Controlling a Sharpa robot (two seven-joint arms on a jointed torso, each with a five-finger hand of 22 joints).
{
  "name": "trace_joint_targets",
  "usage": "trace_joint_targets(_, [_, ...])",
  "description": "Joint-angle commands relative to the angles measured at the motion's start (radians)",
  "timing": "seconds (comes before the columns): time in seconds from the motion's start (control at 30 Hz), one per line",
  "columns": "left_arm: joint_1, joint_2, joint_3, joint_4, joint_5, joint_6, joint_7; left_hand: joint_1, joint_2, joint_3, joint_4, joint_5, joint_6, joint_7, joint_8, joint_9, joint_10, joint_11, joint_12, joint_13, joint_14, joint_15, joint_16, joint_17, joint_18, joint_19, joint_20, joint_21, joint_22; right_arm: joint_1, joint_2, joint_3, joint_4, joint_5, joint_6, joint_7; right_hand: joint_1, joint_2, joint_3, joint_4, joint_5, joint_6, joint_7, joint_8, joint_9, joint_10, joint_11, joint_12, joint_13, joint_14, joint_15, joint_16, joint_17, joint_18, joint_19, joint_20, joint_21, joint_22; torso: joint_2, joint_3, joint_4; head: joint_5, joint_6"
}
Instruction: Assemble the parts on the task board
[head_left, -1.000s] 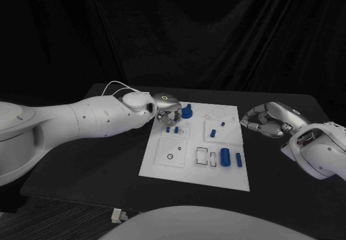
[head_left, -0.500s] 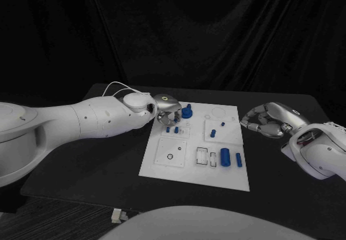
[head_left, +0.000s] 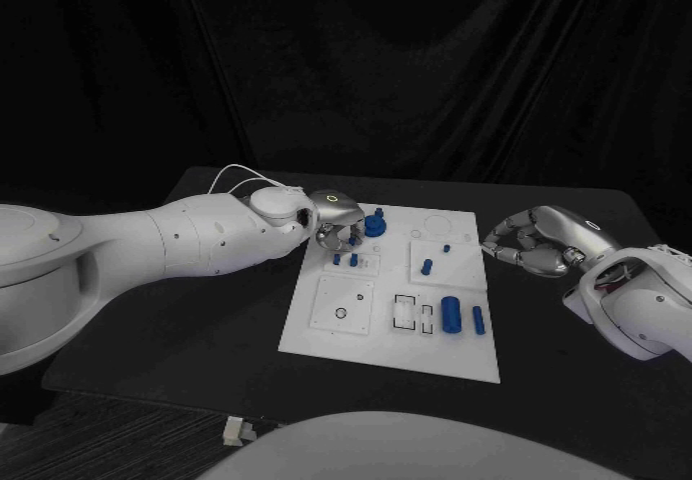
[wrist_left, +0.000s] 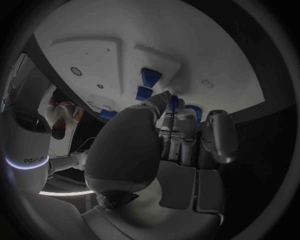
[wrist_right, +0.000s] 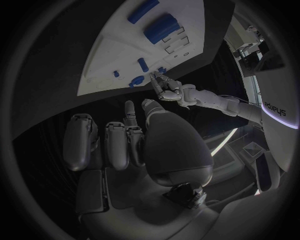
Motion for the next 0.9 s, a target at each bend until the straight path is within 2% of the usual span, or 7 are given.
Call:
trace_joint_targets(0.03, [-0.005,0.002,-0.001,0.001,0.003,0.034,0.005,-0.018,0.005,0.042,-0.019,-0.007,-0.019,-0.002,-0.016,0.003,0.009,-0.001,-0.008,0.015,-0.011,-0.003,-0.014,-0.013,-0.009,-0.005,-0.003,-0.012,0.178,-0.002,-0.001,0.001,0.002,-0.002,0.007,-0.022,0.030,-0.008,0.024,0.000,0.024,-0.002,0.000,0.007,-0.009,0.043,-0.008,-0.015,0.150,0.050,-0.003,-0.015,-0.009,0.032,-0.004,-0.002,-0.017,0.191,0.001,0.0003,0.0004,0.000,0.000])
trace_joint_targets(0.17, [-0.005,0.001,-0.001,0.001,0.003,0.032,0.002,-0.024,-0.001,0.044,-0.018,-0.009,-0.058,-0.015,-0.020,-0.007,-0.008,0.004,-0.020,0.016,-0.016,0.000,-0.017,-0.019,-0.008,-0.008,-0.001,-0.018,0.177,-0.002,-0.001,0.001,0.002,-0.002,0.008,-0.024,0.030,-0.008,0.024,0.000,0.024,-0.002,0.000,0.007,-0.009,0.043,-0.008,-0.015,0.150,0.050,-0.003,-0.015,-0.009,0.032,-0.004,-0.002,-0.017,0.191,0.000,0.0002,0.0001,0.001,0.000])
trace_joint_targets(0.3, [-0.005,-0.002,-0.001,0.002,0.003,0.018,-0.002,-0.038,-0.014,0.044,-0.013,-0.017,-0.131,-0.046,-0.020,-0.025,-0.055,0.016,-0.044,0.014,-0.022,0.008,-0.020,-0.026,-0.007,-0.012,0.004,-0.028,0.175,-0.002,-0.001,0.001,0.001,-0.002,0.009,-0.025,0.030,-0.008,0.024,0.000,0.024,-0.002,0.000,0.007,-0.009,0.043,-0.008,-0.015,0.150,0.050,-0.003,-0.015,-0.009,0.032,-0.004,-0.002,-0.017,0.191,0.000,0.0001,0.0000,0.002,0.000])
trace_joint_targets(0.37, [-0.005,-0.004,-0.001,0.002,0.003,0.011,-0.005,-0.042,-0.019,0.041,-0.012,-0.020,-0.154,-0.053,-0.020,-0.031,-0.072,0.019,-0.050,0.014,-0.025,0.010,-0.023,-0.031,-0.006,-0.015,0.005,-0.034,0.174,-0.002,-0.001,0.001,0.001,-0.002,0.010,-0.026,0.030,-0.008,0.024,0.000,0.024,-0.002,0.000,0.007,-0.009,0.043,-0.008,-0.015,0.150,0.050,-0.003,-0.015,-0.009,0.032,-0.004,-0.002,-0.017,0.191,0.000,0.0002,0.0000,0.003,0.000])
trace_joint_targets(0.47, [-0.005,-0.007,-0.001,0.002,0.003,0.002,-0.011,-0.054,-0.025,0.025,-0.007,-0.049,-0.193,-0.062,-0.019,-0.044,-0.114,0.026,-0.059,0.020,-0.035,0.013,-0.032,-0.045,-0.004,-0.019,0.011,-0.046,0.171,-0.002,-0.002,0.001,0.001,-0.002,0.010,-0.026,0.030,-0.008,0.024,0.000,0.024,-0.002,0.000,0.007,-0.009,0.043,-0.008,-0.015,0.150,0.050,-0.003,-0.015,-0.009,0.032,-0.004,-0.002,-0.017,0.191,0.000,0.0002,0.0001,0.003,0.000])
trace_joint_targets(0.6, [-0.005,-0.011,-0.001,0.001,0.003,-0.006,-0.015,-0.056,-0.024,0.014,-0.005,-0.067,-0.202,-0.066,-0.017,-0.047,-0.126,0.025,-0.057,0.026,-0.037,0.014,-0.033,-0.048,-0.004,-0.020,0.013,-0.050,0.171,-0.002,-0.002,0.001,0.001,-0.002,0.010,-0.027,0.030,-0.008,0.024,0.000,0.024,-0.002,0.000,0.007,-0.009,0.043,-0.008,-0.015,0.150,0.050,-0.003,-0.015,-0.009,0.032,-0.004,-0.002,-0.017,0.191,0.000,0.0002,0.0002,0.003,0.000])
trace_joint_targets(0.9, [-0.005,-0.020,-0.001,-0.006,0.003,-0.049,-0.010,-0.054,-0.018,0.009,-0.003,-0.071,-0.198,-0.067,-0.012,-0.048,-0.119,0.023,-0.044,0.035,-0.032,0.013,-0.026,-0.042,-0.005,-0.016,0.013,-0.044,0.173,-0.002,-0.003,0.001,0.000,-0.002,0.011,-0.028,0.032,-0.009,0.024,0.000,0.025,0.000,0.000,0.008,-0.009,0.042,-0.007,-0.016,0.148,0.050,-0.003,-0.015,-0.009,0.032,-0.004,-0.002,-0.018,0.191,0.000,-0.0002,0.0003,0.004,0.000])
